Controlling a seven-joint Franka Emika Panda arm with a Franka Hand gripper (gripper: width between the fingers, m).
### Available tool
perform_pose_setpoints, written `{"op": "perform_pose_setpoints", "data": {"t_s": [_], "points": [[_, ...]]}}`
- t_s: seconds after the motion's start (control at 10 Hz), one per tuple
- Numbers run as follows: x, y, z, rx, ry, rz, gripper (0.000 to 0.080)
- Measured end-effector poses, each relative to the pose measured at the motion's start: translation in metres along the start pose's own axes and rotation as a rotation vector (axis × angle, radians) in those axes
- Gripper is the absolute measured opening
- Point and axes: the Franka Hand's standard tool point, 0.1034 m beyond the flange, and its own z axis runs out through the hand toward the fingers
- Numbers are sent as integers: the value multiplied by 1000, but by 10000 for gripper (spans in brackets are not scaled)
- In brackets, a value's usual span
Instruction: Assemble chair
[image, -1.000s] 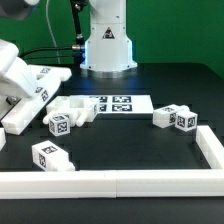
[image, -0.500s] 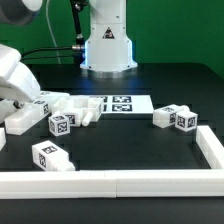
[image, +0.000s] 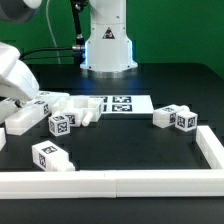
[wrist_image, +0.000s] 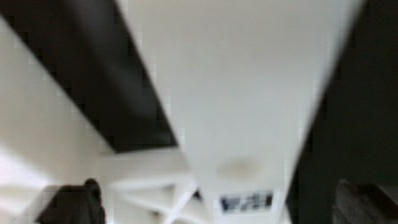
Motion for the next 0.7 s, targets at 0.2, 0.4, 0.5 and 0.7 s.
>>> {"op": "perform_pose_setpoints", "data": {"t_s": [0.2, 0.4, 0.5, 0.7], "points": [[14, 10, -22, 1, -39, 172, 649], [25, 25, -21, 0, -53, 427, 649], [27, 30, -17, -6, -54, 504, 649], [26, 30, -16, -13, -57, 653, 649]]}}
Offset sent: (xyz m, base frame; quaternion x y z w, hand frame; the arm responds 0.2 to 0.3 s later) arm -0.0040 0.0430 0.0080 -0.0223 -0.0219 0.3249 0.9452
